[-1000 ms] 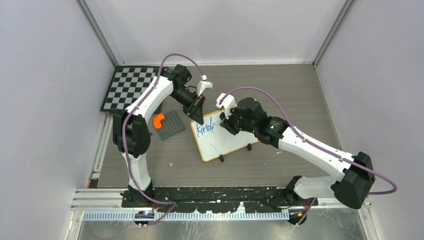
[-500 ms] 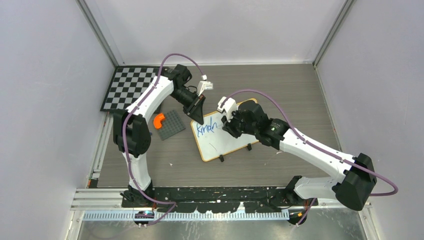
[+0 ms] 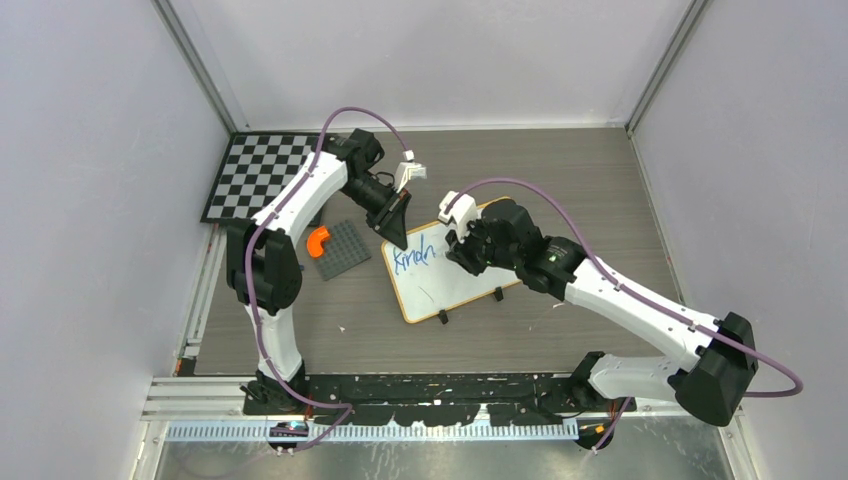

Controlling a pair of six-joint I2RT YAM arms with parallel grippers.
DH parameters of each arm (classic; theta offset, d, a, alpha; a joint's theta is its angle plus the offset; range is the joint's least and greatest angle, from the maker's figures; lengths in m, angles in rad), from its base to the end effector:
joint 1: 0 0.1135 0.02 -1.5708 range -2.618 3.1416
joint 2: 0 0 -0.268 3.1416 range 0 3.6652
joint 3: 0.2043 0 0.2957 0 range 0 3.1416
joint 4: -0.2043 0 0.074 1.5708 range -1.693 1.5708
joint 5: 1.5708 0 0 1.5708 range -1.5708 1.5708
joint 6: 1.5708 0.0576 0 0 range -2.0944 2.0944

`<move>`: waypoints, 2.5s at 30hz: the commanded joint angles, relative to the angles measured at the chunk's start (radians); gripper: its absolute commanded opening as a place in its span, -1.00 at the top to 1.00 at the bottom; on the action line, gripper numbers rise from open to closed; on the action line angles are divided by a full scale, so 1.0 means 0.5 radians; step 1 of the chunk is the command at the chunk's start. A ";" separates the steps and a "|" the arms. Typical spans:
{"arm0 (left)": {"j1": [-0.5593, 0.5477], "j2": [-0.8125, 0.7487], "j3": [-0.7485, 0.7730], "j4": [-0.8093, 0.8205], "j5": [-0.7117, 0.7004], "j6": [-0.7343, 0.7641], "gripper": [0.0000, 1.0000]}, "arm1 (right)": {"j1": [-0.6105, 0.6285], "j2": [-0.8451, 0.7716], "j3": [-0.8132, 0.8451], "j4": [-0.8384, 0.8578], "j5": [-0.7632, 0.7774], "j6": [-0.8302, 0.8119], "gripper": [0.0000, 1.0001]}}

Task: Write a sentence on the whiteboard

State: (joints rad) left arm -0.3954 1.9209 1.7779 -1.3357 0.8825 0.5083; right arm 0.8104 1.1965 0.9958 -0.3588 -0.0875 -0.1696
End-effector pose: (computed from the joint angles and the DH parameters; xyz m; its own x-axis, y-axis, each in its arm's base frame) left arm 0.3679 -0.2018 0.2732 -0.6518 0.6070 -0.4546 0.7182 0.3015 -0.6271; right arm 0.2231 0.2419 0.2943 -0.2301 -0.4859 -0.8432 -0.8235 0.5589 -0.0973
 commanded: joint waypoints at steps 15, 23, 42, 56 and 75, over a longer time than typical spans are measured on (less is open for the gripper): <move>-0.031 0.004 0.054 -0.018 0.051 0.028 1.00 | -0.001 0.029 0.030 0.159 0.138 -0.027 1.00; -0.031 0.005 0.055 -0.017 0.051 0.031 1.00 | -0.025 -0.007 0.030 0.110 0.237 -0.062 1.00; -0.031 0.001 0.061 -0.016 0.051 0.033 1.00 | -0.034 0.051 0.172 0.119 0.300 -0.084 0.99; -0.031 -0.002 0.052 -0.022 0.048 0.053 1.00 | 0.006 0.149 0.141 0.140 0.144 -0.024 0.99; -0.032 -0.004 0.053 -0.027 0.043 0.046 1.00 | -0.015 -0.026 -0.050 0.066 0.271 -0.038 0.99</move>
State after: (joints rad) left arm -0.3950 1.9209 1.7782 -1.3289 0.8684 0.5282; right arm 0.8165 1.2144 0.9844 -0.3317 -0.0082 -0.1810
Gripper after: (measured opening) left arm 0.079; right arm 0.178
